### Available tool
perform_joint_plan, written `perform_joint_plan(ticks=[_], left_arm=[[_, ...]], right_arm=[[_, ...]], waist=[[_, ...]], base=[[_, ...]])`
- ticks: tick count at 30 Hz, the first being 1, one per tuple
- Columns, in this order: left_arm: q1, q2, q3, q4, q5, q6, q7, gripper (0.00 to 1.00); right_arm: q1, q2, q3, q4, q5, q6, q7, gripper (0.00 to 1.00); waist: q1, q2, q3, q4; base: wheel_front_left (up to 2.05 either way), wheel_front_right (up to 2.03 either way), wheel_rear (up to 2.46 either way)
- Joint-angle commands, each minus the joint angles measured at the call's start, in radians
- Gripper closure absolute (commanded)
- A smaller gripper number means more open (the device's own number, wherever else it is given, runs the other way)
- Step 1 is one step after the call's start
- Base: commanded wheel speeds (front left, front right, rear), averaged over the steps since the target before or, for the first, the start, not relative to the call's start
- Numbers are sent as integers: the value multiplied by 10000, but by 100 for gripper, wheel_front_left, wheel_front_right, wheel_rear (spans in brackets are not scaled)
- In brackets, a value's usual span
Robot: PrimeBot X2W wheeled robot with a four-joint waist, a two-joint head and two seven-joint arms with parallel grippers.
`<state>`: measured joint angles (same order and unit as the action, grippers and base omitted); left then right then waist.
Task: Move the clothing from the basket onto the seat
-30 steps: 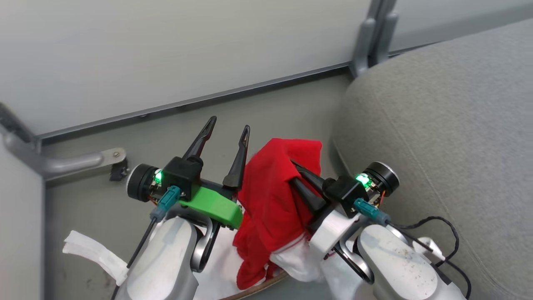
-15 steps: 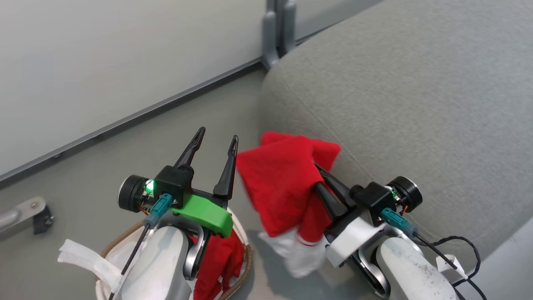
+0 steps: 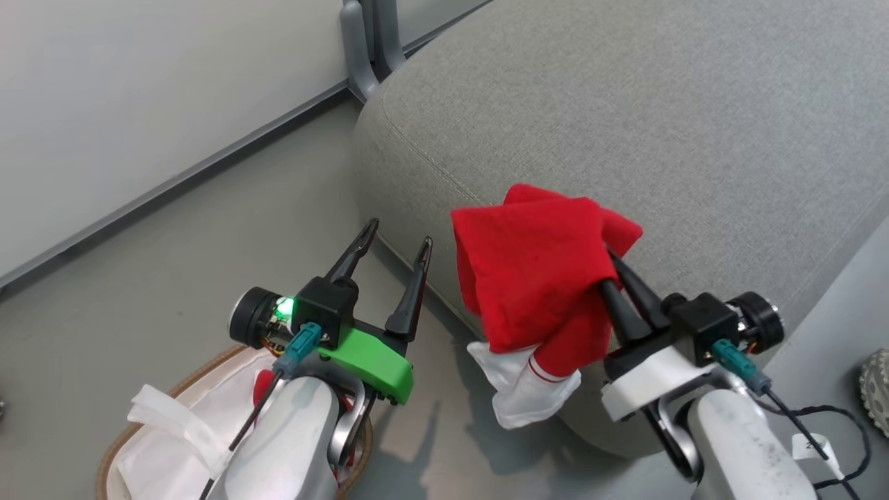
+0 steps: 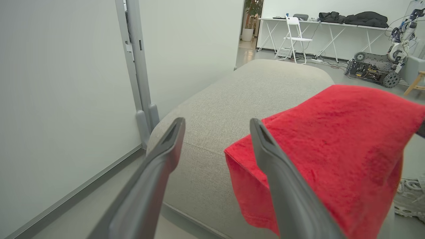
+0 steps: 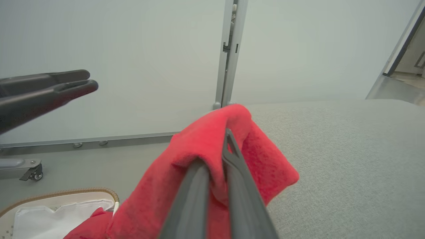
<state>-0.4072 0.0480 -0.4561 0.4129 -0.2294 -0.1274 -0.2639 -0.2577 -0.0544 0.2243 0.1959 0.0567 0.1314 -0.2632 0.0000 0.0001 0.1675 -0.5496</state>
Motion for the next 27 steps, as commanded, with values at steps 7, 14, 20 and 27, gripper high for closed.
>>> perform_joint_plan(ticks=[7, 14, 20, 27], left_arm=[[-354, 97, -175, 64, 225, -49, -9, 0], [-501, 491, -73, -158, 458, -51, -9, 0], [-860, 821, -427, -338, 613, -51, -9, 0], [-1539, 958, -829, -626, 541, -50, -9, 0]], right_arm=[[-1378, -828, -669, -178, -593, -14, -23, 100], [-3794, -1876, -1091, 456, -848, -14, -23, 100], [-5479, -2548, -1949, 1463, -1327, -14, -21, 100], [-7007, -3079, -3007, 2949, -1916, -15, -21, 100]], waist=[[0, -1, 870, -85], [0, -1, 2000, -66], [0, -1, 2901, 445], [0, -1, 3910, 1150]], base=[[0, 0, 0], [0, 0, 0], [0, 0, 0], [0, 0, 0]])
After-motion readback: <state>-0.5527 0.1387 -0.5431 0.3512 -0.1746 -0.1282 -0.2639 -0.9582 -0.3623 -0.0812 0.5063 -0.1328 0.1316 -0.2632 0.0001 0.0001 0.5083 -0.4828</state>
